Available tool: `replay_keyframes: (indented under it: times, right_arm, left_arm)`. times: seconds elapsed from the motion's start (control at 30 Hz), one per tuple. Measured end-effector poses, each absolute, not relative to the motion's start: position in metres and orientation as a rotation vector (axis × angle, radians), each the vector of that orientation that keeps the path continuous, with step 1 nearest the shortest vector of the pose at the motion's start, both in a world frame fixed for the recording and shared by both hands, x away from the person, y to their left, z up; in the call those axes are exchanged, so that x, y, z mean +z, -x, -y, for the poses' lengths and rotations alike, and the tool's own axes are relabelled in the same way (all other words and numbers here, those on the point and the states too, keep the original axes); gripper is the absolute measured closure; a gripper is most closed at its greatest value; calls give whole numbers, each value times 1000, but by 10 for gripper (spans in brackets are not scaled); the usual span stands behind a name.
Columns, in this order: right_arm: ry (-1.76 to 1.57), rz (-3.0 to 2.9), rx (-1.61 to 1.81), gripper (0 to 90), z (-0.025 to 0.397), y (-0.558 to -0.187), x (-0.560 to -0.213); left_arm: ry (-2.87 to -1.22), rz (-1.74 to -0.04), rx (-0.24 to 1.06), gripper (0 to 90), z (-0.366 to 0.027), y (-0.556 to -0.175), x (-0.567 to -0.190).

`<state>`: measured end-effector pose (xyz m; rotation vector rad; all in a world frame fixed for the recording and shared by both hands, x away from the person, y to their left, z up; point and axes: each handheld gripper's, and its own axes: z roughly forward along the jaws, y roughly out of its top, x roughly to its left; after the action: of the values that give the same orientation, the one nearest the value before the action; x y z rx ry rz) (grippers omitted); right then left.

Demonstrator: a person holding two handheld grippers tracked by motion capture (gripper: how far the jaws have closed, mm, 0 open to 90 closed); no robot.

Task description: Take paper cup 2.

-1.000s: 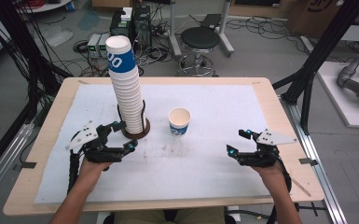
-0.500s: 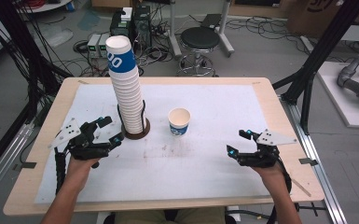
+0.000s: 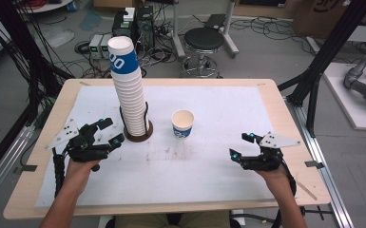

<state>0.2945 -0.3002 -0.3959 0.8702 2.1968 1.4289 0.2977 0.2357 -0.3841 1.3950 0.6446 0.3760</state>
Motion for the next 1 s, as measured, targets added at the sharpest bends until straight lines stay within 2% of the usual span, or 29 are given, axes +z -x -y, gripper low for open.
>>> replay_keyframes:
  times: [0.27,1.0]
  right_arm:
    - [-865,-2200,1430,213,301,-293,-396]
    - [-855,-2213,1434,213,298,-297,-395]
  left_arm:
    - [-1406,-626,389,159,-237,-295,-370]
    - [-1447,-616,443,159,-256,-331,-275]
